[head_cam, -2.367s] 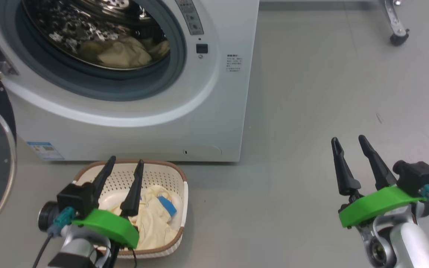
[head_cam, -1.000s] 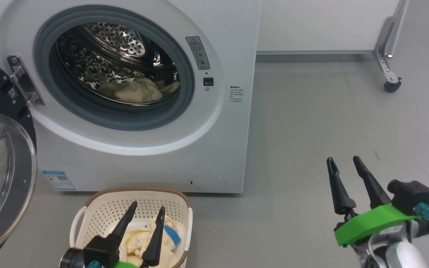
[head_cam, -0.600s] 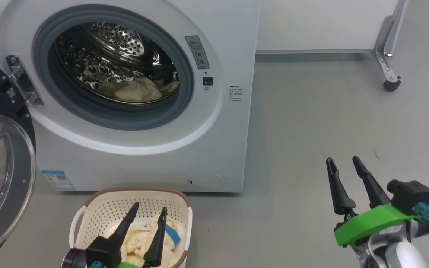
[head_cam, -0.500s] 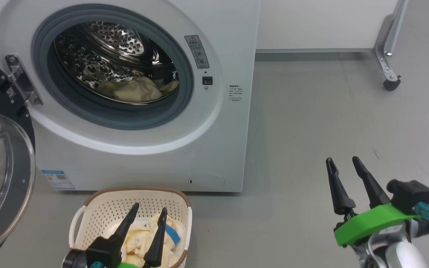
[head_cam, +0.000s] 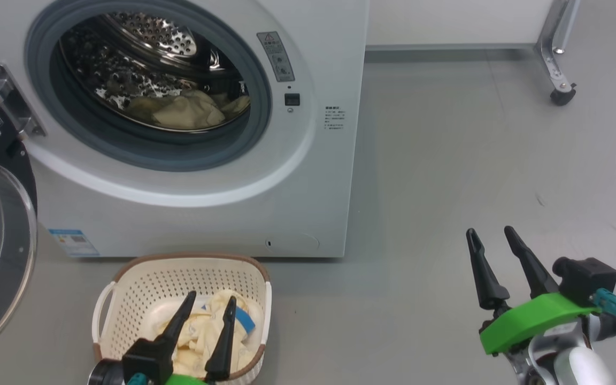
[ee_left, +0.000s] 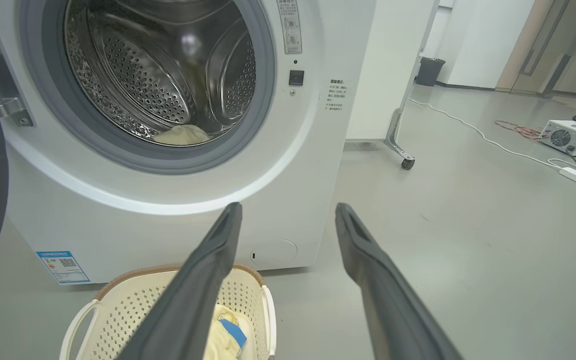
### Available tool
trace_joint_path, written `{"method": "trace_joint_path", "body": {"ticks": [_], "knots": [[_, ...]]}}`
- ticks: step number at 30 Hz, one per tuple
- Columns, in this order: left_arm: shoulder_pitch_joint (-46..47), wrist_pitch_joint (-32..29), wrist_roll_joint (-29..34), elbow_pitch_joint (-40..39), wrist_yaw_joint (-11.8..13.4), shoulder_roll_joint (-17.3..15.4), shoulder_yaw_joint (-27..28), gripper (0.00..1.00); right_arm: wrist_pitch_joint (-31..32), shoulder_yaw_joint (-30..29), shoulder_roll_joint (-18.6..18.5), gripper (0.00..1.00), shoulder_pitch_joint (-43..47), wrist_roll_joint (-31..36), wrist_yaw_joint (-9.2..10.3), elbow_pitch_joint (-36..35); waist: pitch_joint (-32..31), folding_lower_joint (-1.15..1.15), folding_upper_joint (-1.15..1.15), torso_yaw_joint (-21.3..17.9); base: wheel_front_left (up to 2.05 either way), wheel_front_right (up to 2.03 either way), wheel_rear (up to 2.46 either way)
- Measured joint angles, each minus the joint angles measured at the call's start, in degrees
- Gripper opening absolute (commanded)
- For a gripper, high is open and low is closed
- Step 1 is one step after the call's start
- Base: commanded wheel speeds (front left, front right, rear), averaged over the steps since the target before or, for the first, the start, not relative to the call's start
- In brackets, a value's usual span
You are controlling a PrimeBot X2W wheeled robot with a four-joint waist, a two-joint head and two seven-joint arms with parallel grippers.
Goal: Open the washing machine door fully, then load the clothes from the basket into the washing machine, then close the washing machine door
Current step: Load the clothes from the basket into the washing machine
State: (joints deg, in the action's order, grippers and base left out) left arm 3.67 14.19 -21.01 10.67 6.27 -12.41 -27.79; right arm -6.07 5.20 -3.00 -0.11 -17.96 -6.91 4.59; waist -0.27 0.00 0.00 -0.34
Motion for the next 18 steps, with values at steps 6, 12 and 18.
{"method": "trace_joint_path", "body": {"ticks": [6,12,18], "knots": [[3.4,0.0,0.0,3.4,-0.3,1.0,1.5,1.00,0.6,-0.2,-0.9,1.00,-0.5,0.5,0.00,-0.9,5.9,0.01,0.00,-0.1,0.00,0.00,0.00],[9.8,0.0,0.3,6.9,-2.0,1.4,3.4,1.00,0.6,-0.4,-1.9,1.00,-3.8,0.6,0.00,-1.7,12.4,0.02,0.00,-0.5,0.00,0.00,0.00],[16.6,0.0,0.9,16.5,-5.3,1.2,3.7,1.00,0.4,-0.2,-2.2,1.00,-8.0,0.6,0.00,-2.4,20.9,0.02,0.00,-1.7,0.00,0.00,0.00]]}}
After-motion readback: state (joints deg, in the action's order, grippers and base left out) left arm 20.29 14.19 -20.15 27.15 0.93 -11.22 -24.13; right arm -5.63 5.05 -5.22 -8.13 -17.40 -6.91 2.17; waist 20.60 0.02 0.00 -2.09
